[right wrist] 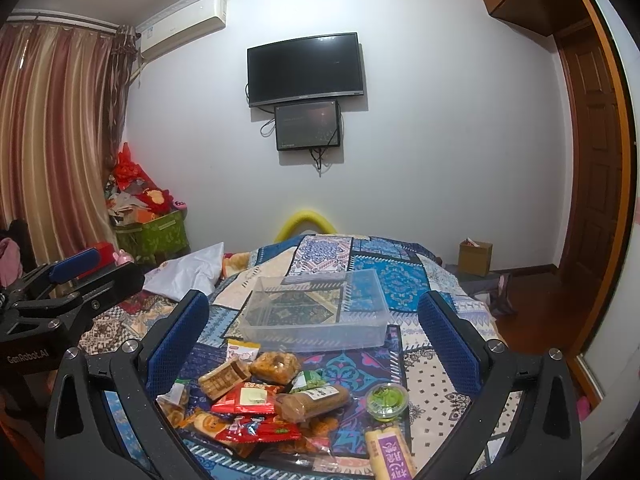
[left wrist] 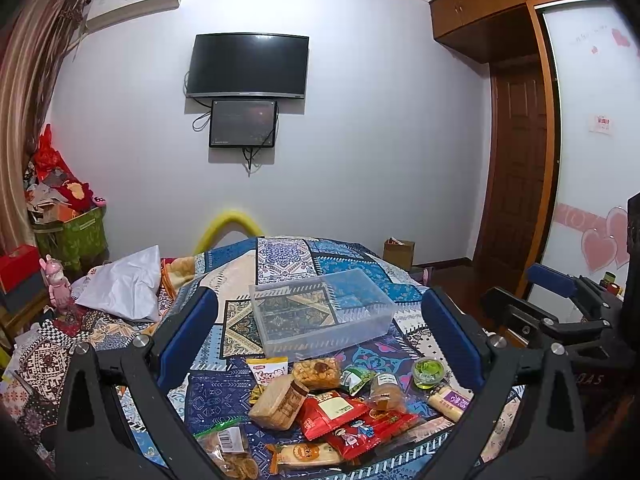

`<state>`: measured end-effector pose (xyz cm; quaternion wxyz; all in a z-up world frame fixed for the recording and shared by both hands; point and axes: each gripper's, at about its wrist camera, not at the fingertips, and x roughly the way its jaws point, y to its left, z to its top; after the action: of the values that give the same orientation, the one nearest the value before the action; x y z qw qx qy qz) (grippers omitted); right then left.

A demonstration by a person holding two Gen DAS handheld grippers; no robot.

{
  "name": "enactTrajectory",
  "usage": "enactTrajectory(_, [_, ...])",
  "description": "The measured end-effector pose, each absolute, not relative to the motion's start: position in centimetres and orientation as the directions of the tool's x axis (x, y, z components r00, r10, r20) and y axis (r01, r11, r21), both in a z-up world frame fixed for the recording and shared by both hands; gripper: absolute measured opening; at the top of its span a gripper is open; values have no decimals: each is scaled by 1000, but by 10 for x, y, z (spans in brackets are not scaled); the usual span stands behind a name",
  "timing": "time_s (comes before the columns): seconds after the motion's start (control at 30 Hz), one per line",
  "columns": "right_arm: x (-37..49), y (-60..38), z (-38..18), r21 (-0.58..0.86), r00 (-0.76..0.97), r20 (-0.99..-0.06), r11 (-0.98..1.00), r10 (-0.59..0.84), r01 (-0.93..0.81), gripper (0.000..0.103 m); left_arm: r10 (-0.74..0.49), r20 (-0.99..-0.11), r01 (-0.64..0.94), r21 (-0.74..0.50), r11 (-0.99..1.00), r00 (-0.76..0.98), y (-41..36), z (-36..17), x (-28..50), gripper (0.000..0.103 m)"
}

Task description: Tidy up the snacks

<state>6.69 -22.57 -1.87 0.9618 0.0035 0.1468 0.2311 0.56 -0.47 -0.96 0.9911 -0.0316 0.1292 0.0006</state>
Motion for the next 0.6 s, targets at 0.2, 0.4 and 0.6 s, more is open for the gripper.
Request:
enactTrajectory(0.2, [66,-226,-16,77,849,-281,892,447,-445,103,-7,-260,-10,-65,998,966,-5,-10,7,103])
enactTrajectory(0.4, [65,-226,-15,77,850,-280,893,447,-444,103,-7,-260,-10,-65,998,966,-5,-11,7,103])
enactTrajectory(0.6, [66,-226,-15,82,849,-281,892,448,-444,103,-9,-264,-8,-65,998,964,-5,-11,8,103])
